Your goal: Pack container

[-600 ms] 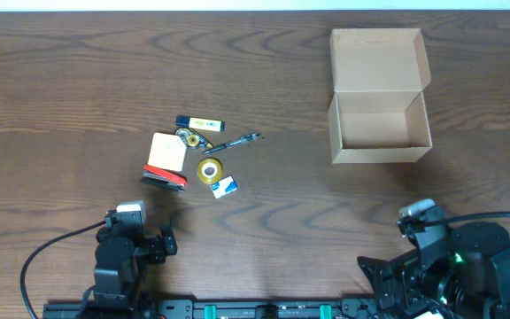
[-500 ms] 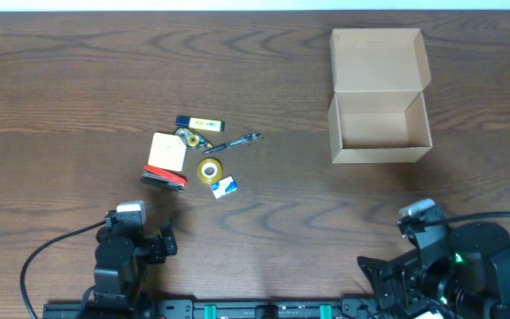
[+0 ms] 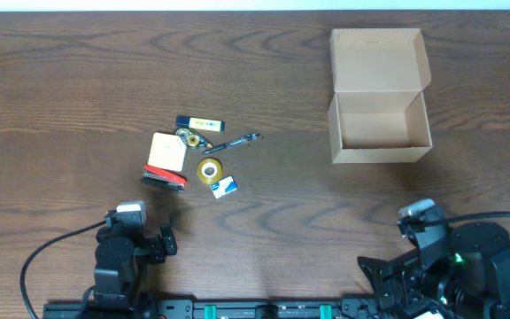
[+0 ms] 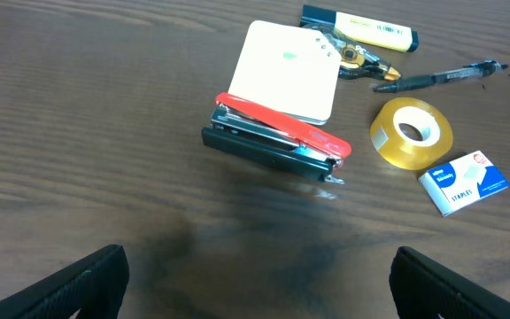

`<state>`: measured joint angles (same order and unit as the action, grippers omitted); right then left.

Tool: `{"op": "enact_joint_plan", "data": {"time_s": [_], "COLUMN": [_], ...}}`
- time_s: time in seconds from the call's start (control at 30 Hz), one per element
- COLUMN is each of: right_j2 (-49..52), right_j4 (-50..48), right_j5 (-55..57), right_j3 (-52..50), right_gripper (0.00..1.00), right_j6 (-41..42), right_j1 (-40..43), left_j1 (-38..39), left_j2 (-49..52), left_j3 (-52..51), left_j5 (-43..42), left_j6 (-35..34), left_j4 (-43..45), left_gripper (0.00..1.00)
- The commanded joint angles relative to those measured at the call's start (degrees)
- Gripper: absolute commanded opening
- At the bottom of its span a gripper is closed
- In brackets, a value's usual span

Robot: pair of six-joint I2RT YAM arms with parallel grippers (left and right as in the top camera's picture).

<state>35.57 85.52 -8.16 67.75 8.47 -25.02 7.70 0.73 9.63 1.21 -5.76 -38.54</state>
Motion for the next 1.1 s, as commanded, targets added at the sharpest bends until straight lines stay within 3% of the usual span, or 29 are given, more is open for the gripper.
{"op": "enact_joint_plan", "data": {"time_s": [0.0, 0.47, 0.67, 1.07], "right_j2": [0.1, 0.1, 0.0, 0.0], "right_j4": [0.0, 0.0, 5.9, 3.1], "right_j5": [-0.2, -0.2, 0.2, 0.0], "right_j3": [-0.1, -0.1, -0.1, -0.1], "right_gripper": [0.99, 0.99, 0.99, 0.99], "right_j6": [-0.9, -0.9, -1.5, -0.7], "right_j1": [0.2, 0.2, 0.2, 0.2], "left_j1": [-0.2, -0.2, -0.2, -0.2], "left_j2": [-0.4, -0.4, -0.4, -0.4], "left_j3": [-0.6, -0.6, -0.6, -0.6], "left_j5": [-0.8, -0.8, -0.8, -0.8], "left_j6": [-0.2, -0.2, -0.2, -0.2], "left_j4": [-0.3, -0.3, -0.3, -0.3], "left_gripper": [0.95, 0.95, 0.95, 0.95]}}
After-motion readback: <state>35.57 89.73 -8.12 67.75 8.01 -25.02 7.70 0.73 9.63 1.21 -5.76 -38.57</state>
